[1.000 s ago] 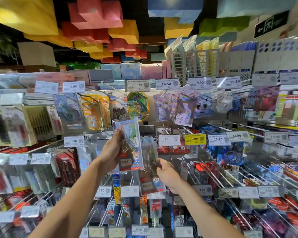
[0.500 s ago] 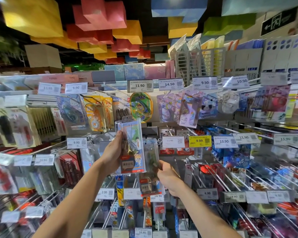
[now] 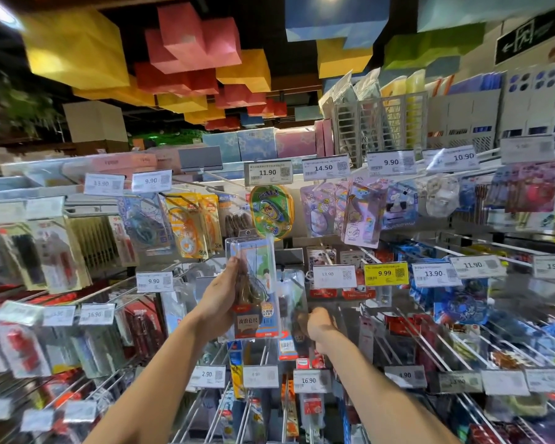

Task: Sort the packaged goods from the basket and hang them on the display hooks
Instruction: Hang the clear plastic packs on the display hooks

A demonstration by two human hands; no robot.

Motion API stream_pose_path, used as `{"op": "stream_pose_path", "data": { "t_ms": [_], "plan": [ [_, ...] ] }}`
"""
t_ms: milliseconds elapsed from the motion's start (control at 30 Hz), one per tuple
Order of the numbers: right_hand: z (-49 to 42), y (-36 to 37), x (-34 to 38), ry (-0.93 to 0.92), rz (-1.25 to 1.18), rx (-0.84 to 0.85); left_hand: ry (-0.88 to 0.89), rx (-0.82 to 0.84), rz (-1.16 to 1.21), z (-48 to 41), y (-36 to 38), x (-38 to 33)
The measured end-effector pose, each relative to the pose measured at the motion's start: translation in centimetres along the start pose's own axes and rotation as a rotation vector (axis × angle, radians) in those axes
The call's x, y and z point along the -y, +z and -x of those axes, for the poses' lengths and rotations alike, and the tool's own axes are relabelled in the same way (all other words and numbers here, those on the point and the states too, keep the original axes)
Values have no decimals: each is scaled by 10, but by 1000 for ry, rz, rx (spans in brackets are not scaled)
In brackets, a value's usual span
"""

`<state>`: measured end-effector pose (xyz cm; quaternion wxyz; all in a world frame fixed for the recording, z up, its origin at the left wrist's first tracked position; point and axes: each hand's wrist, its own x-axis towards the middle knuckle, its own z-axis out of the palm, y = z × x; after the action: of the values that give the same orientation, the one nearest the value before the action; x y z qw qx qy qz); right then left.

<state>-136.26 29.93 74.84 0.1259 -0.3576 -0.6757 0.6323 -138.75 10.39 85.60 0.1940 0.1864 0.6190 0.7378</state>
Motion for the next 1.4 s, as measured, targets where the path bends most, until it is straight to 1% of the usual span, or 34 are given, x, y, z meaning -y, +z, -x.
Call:
{"op": "stream_pose_path", "data": {
  "t_ms": [67, 100, 133, 200, 233, 267, 300, 333, 367, 400, 433, 533, 667, 800, 867, 967, 1033, 1167, 1233, 1333, 1400],
  "plan": [
    [2, -1, -3, -17, 2, -22, 33, -17, -23, 0, 1, -1],
    [6, -2, -5, -52, 48, -34, 45, -24, -35, 1, 3, -2],
    [14, -4, -5, -98, 153, -50, 52, -29, -32, 1, 3, -1],
    [37, -10, 0, -226, 385, -133, 51, -10, -14, -1, 1, 0],
    [48, -14, 3, -325, 389, -166, 55, 2, -1, -1, 1, 0],
    [59, -18, 7, -432, 319, -154, 64, 4, 11, -4, -1, 2],
    [72, -22, 12, -535, 203, -105, 78, 3, 16, -6, -1, 2],
    [84, -25, 18, -615, 102, -19, 92, -5, 13, -7, -1, 3],
    [95, -26, 25, -656, 35, 84, 108, -6, 14, -6, 1, 4],
    [102, -23, 31, -670, 18, 156, 122, -12, 1, -5, 2, 5],
    [107, -19, 38, -686, 14, 205, 133, -20, -6, -5, 3, 6],
    [106, 0, 48, -724, -26, 250, 147, -61, -29, -4, 2, 7],
    [96, 1, 40, -676, -48, 270, 96, -33, -93, 0, -1, 4],
    [79, -19, 2, -501, 15, 290, 100, 21, -145, 7, -3, -5],
    [69, -32, -19, -410, -24, 254, 94, 60, -146, 10, -3, -8],
    [68, -44, -31, -303, -94, 180, 93, 63, -131, 10, -1, -8],
    [73, -46, -27, -282, -93, 160, 94, 63, -114, 10, 0, -7],
    [83, -42, -14, -367, -45, 153, 85, 77, -98, 7, -3, -4],
    [85, -38, -12, -376, -10, 146, 88, 81, -105, 7, -3, -4],
    [88, -34, -13, -307, 11, 138, 88, 69, -146, 6, -2, -5],
    [90, -33, -15, -260, 40, 97, 93, 67, -160, 5, -2, -4]
  ]
}}
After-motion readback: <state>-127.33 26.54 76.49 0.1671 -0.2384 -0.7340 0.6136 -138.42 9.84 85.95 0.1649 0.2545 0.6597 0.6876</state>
